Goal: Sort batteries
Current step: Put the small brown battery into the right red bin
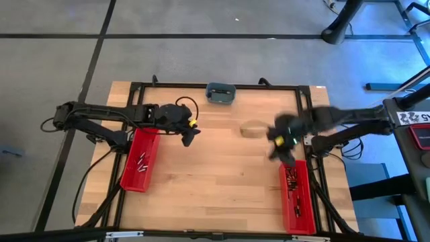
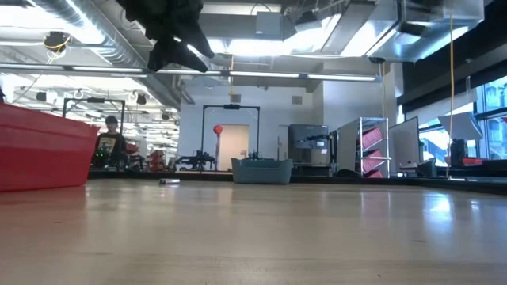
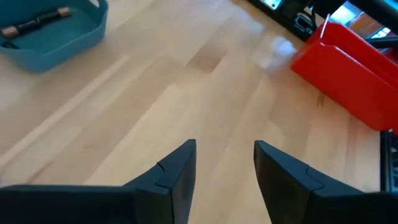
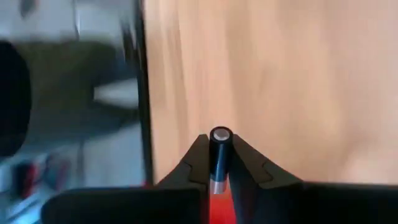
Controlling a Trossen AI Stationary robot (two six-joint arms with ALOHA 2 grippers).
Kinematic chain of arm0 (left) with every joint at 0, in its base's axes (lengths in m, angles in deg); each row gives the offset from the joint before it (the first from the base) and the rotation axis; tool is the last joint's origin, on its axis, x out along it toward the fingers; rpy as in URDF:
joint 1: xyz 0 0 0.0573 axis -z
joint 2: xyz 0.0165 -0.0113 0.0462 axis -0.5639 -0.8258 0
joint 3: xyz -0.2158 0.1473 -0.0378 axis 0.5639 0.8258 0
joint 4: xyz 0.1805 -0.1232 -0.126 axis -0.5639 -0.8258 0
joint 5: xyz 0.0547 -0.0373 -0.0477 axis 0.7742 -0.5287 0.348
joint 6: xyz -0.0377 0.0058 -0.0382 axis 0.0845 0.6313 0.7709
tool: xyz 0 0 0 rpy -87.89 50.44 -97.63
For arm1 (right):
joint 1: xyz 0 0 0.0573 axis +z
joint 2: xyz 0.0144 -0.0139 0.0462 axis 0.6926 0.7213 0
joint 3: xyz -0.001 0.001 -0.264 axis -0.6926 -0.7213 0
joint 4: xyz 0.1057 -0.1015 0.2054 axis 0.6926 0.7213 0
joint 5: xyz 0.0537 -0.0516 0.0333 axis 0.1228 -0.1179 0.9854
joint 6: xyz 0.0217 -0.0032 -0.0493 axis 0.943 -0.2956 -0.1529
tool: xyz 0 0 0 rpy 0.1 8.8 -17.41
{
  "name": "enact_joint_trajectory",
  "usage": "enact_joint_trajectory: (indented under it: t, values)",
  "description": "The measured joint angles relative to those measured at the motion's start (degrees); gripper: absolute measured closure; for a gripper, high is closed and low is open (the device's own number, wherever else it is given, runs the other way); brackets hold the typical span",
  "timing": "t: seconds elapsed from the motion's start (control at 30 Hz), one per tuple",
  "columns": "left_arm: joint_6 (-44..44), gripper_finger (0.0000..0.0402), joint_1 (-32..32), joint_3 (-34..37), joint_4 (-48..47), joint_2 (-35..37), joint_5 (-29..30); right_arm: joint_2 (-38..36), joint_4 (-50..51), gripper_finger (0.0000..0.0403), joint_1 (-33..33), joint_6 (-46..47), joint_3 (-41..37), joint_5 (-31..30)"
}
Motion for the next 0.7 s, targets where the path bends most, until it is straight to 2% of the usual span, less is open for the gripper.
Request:
enact_joint_trajectory:
  t: [0.13,0.23,0.33,0.43,0.6,0.7]
  values:
    - [-1.2,0.0257,0.0,0.0,0.2,0.0,0.9,-6.6,0.3,0.0375,15.2,21.3,-11.7,-0.8]
    - [-1.4,0.0258,0.0,0.0,0.2,0.0,1.7,-10.2,-0.9,0.0375,25.7,36.4,-17.6,-6.0]
    - [-1.4,0.0259,0.0,0.0,0.3,0.0,1.8,-11.9,-0.7,0.0375,33.5,49.1,-22.9,-12.2]
    - [-1.4,0.0259,0.0,0.0,0.3,0.0,1.9,-12.3,-1.7,0.0375,37.1,55.1,-27.8,-12.7]
    - [-1.2,0.0259,0.0,0.0,0.1,0.0,1.9,-11.3,-7.3,0.0375,37.2,61.2,-34.5,-12.1]
    - [-1.1,0.0259,0.0,0.0,-0.1,0.0,1.9,-11.3,-11.0,0.0375,37.3,61.2,-37.1,-12.1]
